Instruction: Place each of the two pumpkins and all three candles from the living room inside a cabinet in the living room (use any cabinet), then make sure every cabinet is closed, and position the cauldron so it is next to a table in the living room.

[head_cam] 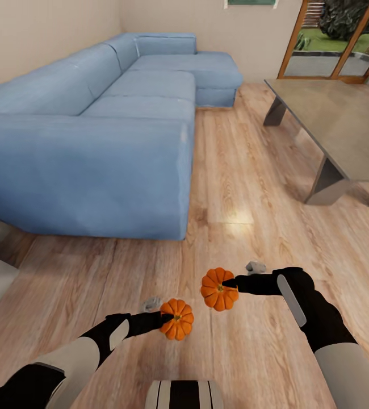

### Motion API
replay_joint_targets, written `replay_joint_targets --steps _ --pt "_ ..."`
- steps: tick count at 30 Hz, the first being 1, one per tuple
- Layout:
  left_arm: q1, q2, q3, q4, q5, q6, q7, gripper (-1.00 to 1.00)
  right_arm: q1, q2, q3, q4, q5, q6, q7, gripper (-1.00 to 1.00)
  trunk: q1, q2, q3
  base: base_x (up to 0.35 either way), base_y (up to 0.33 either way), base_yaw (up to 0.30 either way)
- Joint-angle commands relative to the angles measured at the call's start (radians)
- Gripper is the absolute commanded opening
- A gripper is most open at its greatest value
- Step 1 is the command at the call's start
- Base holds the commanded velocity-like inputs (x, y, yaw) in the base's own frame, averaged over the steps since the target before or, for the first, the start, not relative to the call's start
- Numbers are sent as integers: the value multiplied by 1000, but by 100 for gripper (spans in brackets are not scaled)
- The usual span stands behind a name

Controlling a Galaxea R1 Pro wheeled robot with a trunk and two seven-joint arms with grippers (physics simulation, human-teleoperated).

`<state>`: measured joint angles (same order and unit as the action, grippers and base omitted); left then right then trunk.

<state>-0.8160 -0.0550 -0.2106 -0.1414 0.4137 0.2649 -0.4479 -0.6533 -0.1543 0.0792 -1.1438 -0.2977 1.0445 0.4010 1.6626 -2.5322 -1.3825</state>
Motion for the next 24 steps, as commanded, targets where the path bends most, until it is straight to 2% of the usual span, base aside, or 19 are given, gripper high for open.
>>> replay_joint_targets --steps 1,5,7,11,12,24 --pt "0 1 -7 -1 10 7 0 -100 0 -1 1 0 6 3 6 -100 -1 0 4 0 0 -209" --pt "0 6 -7 -1 10 9 1 -100 -1 -1 2 8 7 3 -2 -100 -2 1 24 0 0 -209" --pt "0 20 -6 -1 11 12 1 -100 -1 -1 4 31 8 3 -28 -100 -3 1 33 0 0 -209" --pt "0 63 -6 -2 12 58 0 -100 -2 -1 8 90 5 3 -142 -100 -5 2 53 0 0 -212" --pt "0 67 -5 -2 12 62 0 -100 -2 -1 7 94 5 3 -152 -100 -5 3 58 0 0 -215" --pt "0 75 -6 -3 10 72 2 -100 -2 -2 7 102 6 3 -174 -100 -11 5 116 0 0 -223"
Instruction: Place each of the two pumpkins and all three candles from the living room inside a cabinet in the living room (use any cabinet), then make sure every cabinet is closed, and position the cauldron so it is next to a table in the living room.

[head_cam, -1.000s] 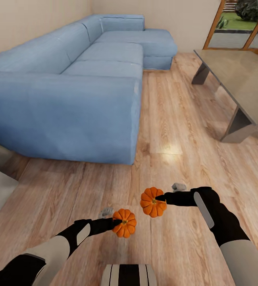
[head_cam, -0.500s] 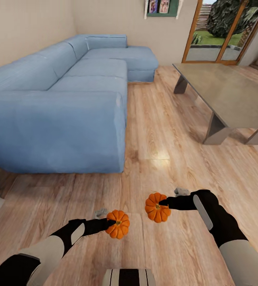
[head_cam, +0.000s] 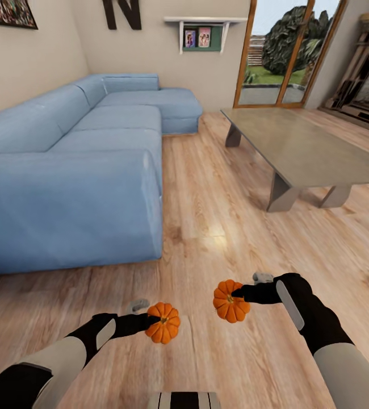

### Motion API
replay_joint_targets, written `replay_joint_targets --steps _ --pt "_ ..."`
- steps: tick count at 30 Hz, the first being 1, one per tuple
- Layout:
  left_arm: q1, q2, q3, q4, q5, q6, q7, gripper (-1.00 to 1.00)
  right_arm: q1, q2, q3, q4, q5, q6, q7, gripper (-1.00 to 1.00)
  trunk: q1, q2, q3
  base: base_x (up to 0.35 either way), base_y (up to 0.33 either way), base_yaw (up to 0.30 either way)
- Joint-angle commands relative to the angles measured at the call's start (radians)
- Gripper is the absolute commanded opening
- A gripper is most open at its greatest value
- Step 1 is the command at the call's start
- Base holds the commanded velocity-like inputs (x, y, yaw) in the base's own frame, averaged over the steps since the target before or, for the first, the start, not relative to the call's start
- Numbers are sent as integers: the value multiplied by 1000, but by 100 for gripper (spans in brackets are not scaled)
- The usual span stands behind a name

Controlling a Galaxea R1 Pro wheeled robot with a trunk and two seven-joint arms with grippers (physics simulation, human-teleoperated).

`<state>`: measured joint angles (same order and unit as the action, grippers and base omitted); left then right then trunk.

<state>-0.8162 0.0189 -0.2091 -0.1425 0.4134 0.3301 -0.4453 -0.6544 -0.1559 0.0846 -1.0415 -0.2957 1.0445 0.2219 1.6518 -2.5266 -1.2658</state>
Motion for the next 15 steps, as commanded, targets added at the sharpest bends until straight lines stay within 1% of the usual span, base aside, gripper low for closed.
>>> replay_joint_targets --steps 1,5,8,9,13,14,15 --pt "0 1 -7 -2 10 8 0 -100 -1 -1 2 0 4 3 5 -100 -1 0 4 0 0 -234" --pt "0 7 -7 -2 10 9 0 -100 -1 -1 0 0 4 3 4 -100 -2 1 24 0 0 -234" --pt "0 27 -6 -2 10 10 1 -100 -1 -2 -3 0 4 3 4 -100 -4 2 38 0 0 -235" --pt "0 29 -6 -1 10 10 3 -100 -1 -2 -4 0 4 3 5 -100 -4 2 43 0 0 -237" --pt "0 38 -7 0 11 31 40 -100 -2 -1 -6 0 4 3 6 -100 -6 3 63 0 0 -239" --pt "0 39 -7 21 12 34 61 -100 -1 0 -2 4 5 3 6 -100 -6 3 68 0 0 -244" --pt "0 39 -7 43 13 33 66 -100 -1 1 -1 17 5 3 6 -100 -7 3 72 0 0 -246"
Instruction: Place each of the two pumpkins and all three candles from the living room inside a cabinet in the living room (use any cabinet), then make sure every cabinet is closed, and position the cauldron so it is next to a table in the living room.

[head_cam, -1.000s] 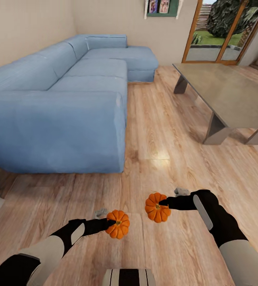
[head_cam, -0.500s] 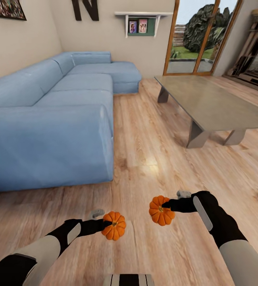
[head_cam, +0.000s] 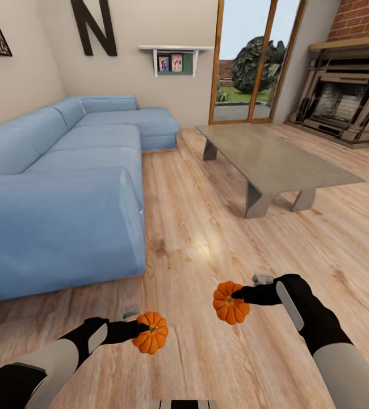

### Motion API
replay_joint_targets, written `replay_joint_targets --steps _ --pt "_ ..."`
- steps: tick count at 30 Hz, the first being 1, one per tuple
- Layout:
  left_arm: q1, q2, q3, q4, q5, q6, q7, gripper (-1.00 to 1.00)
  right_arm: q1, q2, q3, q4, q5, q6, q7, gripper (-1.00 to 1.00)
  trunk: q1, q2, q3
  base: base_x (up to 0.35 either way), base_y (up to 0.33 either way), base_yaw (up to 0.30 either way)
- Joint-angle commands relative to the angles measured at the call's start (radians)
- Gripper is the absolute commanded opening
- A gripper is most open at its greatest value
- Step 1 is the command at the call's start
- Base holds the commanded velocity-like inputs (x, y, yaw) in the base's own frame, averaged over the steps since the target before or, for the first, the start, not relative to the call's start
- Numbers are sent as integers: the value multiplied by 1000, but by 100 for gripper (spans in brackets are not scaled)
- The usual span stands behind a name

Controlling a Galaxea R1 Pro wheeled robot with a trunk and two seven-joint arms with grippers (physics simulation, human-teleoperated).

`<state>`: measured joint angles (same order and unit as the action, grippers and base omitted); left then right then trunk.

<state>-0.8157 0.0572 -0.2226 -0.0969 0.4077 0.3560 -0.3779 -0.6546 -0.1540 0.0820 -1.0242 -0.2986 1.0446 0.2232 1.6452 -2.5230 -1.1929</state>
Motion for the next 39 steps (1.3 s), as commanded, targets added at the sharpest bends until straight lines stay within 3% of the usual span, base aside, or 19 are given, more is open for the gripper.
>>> replay_joint_targets --steps 1,4,7,10,23,27,32,37,39 --pt "0 1 6 9 19 7 0 -100 -1 -1 2 11 8 3 5 -100 -1 0 4 0 0 -246" --pt "0 3 7 63 30 -33 5 -100 0 -1 2 117 7 -29 6 -100 -2 1 19 0 0 -248" --pt "0 5 7 78 71 -62 7 -100 -1 -2 1 189 7 -114 6 -100 -3 1 33 0 0 -252" --pt "0 4 6 83 115 -69 11 -100 -2 -1 6 211 7 -152 6 -100 -5 2 48 0 0 -254" --pt "0 3 6 115 128 -74 19 -100 -2 0 42 241 8 -159 5 -100 -11 5 101 0 0 -272" --pt "0 2 6 114 146 -75 120 -100 -2 1 49 249 8 -161 5 -100 -12 6 116 0 0 -106" --pt "0 -1 6 115 170 -76 138 -100 -2 1 51 261 8 -162 5 -100 -15 7 135 0 0 -10" --pt "0 -2 6 115 173 -77 142 -100 -2 1 49 327 8 -177 4 -100 -17 8 154 0 0 -1" --pt "0 -2 6 116 174 -77 144 -100 -2 1 47 394 7 -242 -11 -100 -18 9 159 0 0 -28"
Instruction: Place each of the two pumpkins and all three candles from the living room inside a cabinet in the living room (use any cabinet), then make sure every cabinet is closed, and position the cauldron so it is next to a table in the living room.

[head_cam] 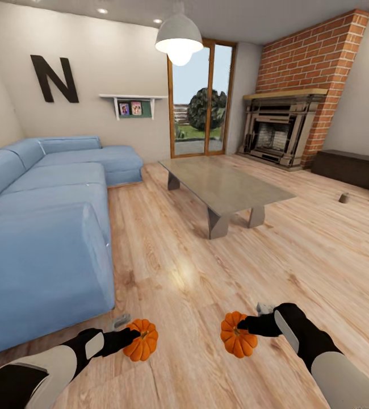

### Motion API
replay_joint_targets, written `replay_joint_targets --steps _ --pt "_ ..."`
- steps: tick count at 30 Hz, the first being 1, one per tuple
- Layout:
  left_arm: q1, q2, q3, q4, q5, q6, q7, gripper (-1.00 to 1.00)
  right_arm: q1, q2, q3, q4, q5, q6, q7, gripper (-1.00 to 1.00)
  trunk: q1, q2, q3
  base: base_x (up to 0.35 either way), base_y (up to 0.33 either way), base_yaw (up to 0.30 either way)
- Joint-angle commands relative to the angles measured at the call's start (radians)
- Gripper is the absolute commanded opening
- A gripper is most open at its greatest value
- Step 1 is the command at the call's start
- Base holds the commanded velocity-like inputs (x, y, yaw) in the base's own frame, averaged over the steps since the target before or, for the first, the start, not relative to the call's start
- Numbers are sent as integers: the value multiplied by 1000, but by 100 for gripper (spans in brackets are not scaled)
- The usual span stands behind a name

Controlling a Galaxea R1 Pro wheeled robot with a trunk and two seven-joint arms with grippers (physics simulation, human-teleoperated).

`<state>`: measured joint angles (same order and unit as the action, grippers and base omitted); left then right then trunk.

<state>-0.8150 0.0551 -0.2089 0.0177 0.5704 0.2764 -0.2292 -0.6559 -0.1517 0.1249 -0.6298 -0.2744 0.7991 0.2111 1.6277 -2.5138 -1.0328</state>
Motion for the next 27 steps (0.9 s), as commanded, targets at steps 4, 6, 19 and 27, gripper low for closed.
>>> replay_joint_targets --steps 4,6,19,27 --pt "-1 0 -7 2 12 -9 8 -100 -1 1 4 25 -18 -35 -77 -100 -2 1 9 0 0 -73" --pt "-1 0 -7 2 15 -20 10 -100 -1 1 4 29 -19 -41 -96 -100 -3 1 14 0 0 -87" --pt "-1 -37 -7 5 31 -33 14 -100 1 2 7 34 -20 -48 -115 -100 -9 4 43 0 0 -16" --pt "-1 -44 -7 8 30 -34 16 -100 1 2 3 46 -23 -50 -118 -100 -12 6 61 0 0 0"
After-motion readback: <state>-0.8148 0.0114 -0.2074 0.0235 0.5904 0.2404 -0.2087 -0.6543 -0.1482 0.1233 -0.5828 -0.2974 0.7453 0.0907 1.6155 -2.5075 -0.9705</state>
